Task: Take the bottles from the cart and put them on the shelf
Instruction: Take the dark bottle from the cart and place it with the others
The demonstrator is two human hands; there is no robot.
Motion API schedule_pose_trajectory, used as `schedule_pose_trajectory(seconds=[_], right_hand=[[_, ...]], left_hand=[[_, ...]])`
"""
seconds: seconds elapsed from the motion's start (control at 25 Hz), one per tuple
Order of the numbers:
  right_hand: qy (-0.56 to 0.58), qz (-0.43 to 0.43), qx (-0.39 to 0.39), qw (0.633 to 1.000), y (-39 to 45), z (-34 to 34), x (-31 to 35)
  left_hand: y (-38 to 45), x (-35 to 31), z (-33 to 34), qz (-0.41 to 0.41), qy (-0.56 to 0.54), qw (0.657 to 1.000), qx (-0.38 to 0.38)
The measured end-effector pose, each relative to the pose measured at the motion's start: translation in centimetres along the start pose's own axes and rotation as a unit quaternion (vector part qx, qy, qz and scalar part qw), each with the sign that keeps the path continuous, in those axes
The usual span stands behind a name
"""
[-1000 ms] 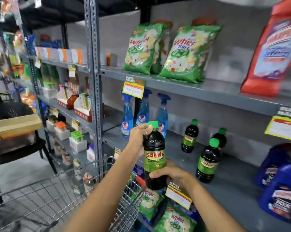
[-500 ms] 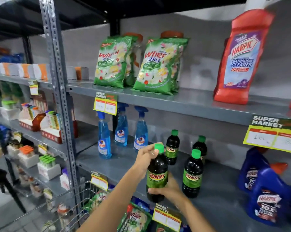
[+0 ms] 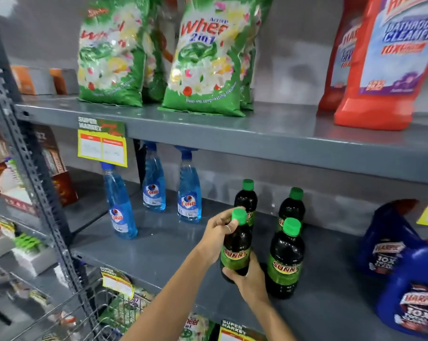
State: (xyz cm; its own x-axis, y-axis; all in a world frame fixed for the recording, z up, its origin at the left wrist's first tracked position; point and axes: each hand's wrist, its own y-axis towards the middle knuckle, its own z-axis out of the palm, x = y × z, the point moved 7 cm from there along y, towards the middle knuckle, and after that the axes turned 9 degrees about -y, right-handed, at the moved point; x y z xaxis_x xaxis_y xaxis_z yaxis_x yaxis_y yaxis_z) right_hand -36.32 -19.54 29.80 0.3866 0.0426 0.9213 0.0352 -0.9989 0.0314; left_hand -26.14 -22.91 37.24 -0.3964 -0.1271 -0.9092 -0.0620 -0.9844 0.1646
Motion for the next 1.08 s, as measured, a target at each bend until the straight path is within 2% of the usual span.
schedule_pose_trajectory(seconds=[0.28, 0.4, 0.56, 0.64, 0.68, 0.76, 0.84, 0.96, 1.08], right_hand=[[0.002, 0.000, -0.011, 1.000, 1.8, -0.2, 0.0], [-0.025, 0.016, -0.043, 0.999, 1.3, 0.0, -0.6], [-0.023, 0.050, -0.124, 0.991, -0.8, 0.3, -1.1], [-0.005, 0.049, -0.185, 0.981, -3.3, 0.3, -0.6], [-0.007, 0.020, -0.198, 0.980, -4.5, 0.6, 0.0], [-0.038, -0.047, -0.163, 0.985, -6.3, 2.3, 1.5], [-0.085, -0.087, -0.086, 0.989, -7.3, 5.4, 2.5], [-0.124, -0.108, 0.039, 0.986, -8.8, 11.1, 2.6], [-0.165, -0.137, 0.150, 0.965, -10.7, 17.2, 2.1]], left_hand=[[2.4, 0.3, 0.0, -0.014, -0.005, 1.000, 0.024], [2.3, 0.3, 0.0, -0.020, -0.009, 1.000, 0.015], [0.3, 0.4, -0.9, -0.019, -0.014, 1.000, -0.018], [-2.0, 0.4, -3.0, -0.015, -0.017, 0.997, -0.078], [-3.4, 0.4, -4.5, -0.016, -0.021, 0.992, -0.120], [-6.3, 0.4, -8.0, -0.016, -0.012, 0.981, -0.194], [-9.4, 0.2, -11.8, -0.017, 0.019, 0.965, -0.259], [-14.1, 0.3, -17.5, -0.040, 0.053, 0.937, -0.342], [-19.4, 0.4, -23.2, -0.065, 0.087, 0.904, -0.413]])
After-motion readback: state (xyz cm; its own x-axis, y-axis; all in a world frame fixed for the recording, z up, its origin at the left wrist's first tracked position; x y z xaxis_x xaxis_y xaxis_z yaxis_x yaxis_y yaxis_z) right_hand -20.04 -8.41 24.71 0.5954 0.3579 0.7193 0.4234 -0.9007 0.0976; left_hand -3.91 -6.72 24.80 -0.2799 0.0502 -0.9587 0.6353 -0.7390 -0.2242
